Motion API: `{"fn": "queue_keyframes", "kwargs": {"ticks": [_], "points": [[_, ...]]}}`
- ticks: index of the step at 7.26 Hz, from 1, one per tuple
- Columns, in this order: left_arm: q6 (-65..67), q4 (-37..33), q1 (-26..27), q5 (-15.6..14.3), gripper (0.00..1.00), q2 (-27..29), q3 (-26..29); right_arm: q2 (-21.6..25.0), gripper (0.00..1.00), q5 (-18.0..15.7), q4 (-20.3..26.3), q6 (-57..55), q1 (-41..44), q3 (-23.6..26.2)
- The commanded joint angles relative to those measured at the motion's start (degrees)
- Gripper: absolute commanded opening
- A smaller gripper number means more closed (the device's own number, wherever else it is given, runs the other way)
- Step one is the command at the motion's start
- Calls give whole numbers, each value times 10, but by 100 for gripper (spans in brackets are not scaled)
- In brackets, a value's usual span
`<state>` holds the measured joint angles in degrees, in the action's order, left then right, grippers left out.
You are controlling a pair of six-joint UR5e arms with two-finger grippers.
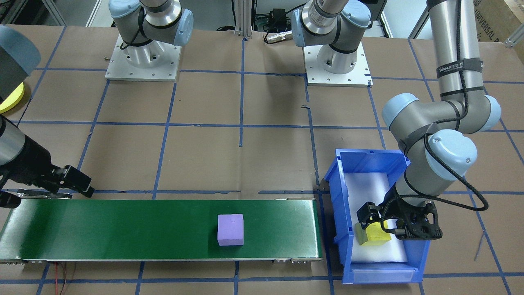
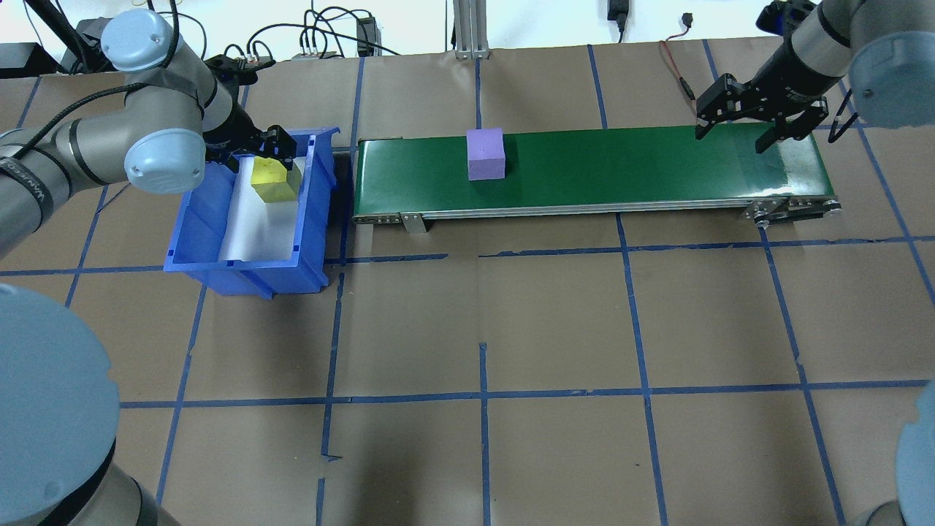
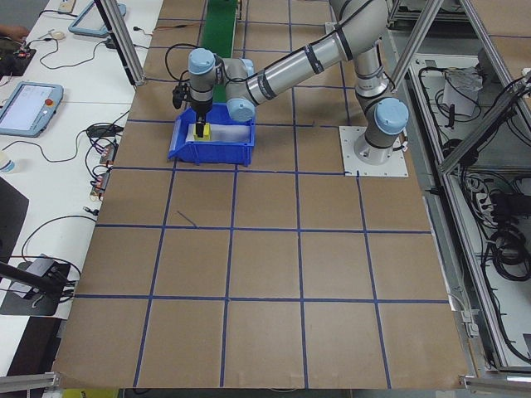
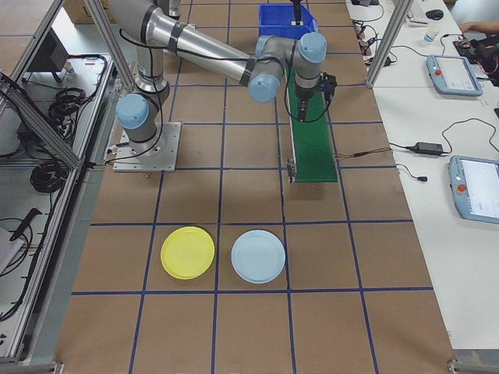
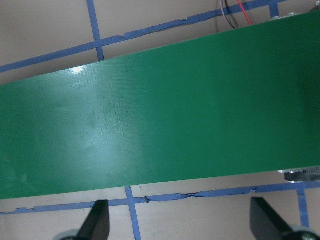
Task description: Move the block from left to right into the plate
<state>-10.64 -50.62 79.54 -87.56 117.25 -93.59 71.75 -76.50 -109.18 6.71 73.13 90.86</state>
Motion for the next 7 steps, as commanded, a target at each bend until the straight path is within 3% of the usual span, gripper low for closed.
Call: {"fn": "queue_keyframes", "kwargs": {"ticks": [1, 2, 3, 4, 5, 6, 7], "points": [[-1, 18, 0, -1, 100, 21, 1, -54, 100, 41, -1, 52, -8, -21], [0, 29, 0, -1, 100, 31, 1, -57, 100, 40, -2, 76, -11, -14], [0, 46, 0, 0, 92, 34, -3, -57, 100, 50, -2, 81, -30, -11], [0, 47, 0, 0, 76, 34, -6, -57, 100, 68, 0, 83, -32, -9], [-3, 47, 0, 0, 53, 34, -9, -57, 100, 59, -2, 77, -32, -7], [-9, 47, 0, 1, 39, 32, -5, -57, 100, 38, -2, 81, -33, -7], [-11, 47, 0, 2, 35, 18, -1, -57, 100, 42, 1, 97, -35, -9]]}}
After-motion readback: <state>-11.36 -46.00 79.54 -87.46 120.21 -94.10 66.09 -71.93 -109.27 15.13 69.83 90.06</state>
